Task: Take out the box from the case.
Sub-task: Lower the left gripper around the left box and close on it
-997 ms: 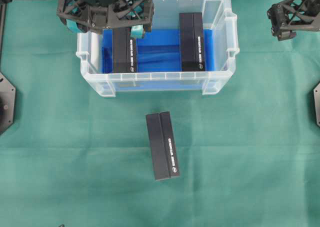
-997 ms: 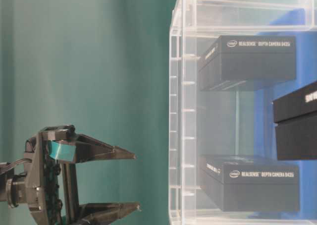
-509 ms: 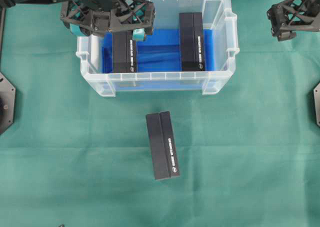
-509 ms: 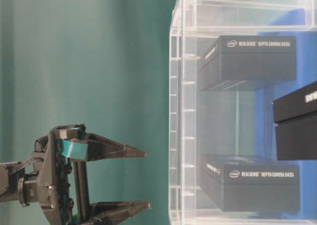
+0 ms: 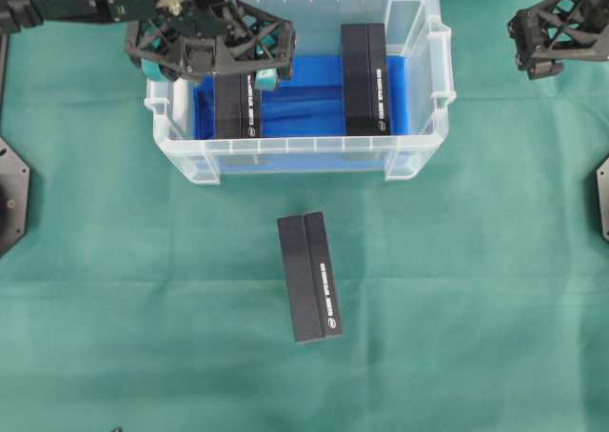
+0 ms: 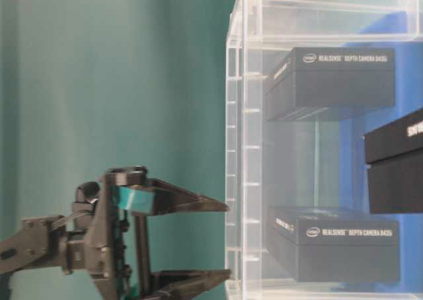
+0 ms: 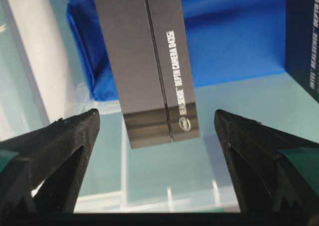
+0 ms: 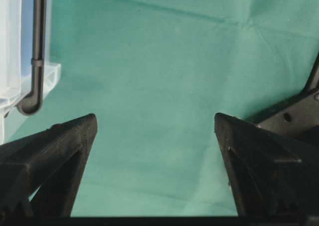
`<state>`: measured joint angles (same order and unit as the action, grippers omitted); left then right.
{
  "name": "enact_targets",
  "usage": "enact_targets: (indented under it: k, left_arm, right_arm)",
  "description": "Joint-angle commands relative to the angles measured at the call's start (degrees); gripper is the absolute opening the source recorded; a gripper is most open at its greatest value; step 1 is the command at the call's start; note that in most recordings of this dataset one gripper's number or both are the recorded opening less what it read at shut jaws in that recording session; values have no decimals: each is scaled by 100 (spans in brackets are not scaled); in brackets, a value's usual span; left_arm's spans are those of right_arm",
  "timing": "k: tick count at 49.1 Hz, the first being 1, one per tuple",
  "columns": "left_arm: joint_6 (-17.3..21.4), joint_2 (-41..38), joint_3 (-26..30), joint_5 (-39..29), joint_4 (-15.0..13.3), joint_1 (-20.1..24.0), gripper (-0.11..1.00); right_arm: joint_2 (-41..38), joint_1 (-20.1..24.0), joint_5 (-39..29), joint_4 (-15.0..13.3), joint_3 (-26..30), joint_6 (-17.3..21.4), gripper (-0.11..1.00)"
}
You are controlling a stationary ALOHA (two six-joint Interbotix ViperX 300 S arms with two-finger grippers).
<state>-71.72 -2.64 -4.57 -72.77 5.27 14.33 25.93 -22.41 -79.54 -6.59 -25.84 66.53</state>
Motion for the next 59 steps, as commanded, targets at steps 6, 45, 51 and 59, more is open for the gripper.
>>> enact_targets:
  k: [6,45,51,59]
  left_arm:
    - [-123,9,-167,299,18,26,95]
    - [-439,-308,-835,1099,18,70,95]
    - [-457,-352,-905,1274,18,70,95]
    - [-466,-439,-914,1380,18,70,95]
  right_arm:
    - [53,26,18,0,26,0,94]
    - [53,88,229,0,-18,-9,94]
    - [53,88,290,9,-18,0,94]
    - [53,88,352,62,-18,-9,94]
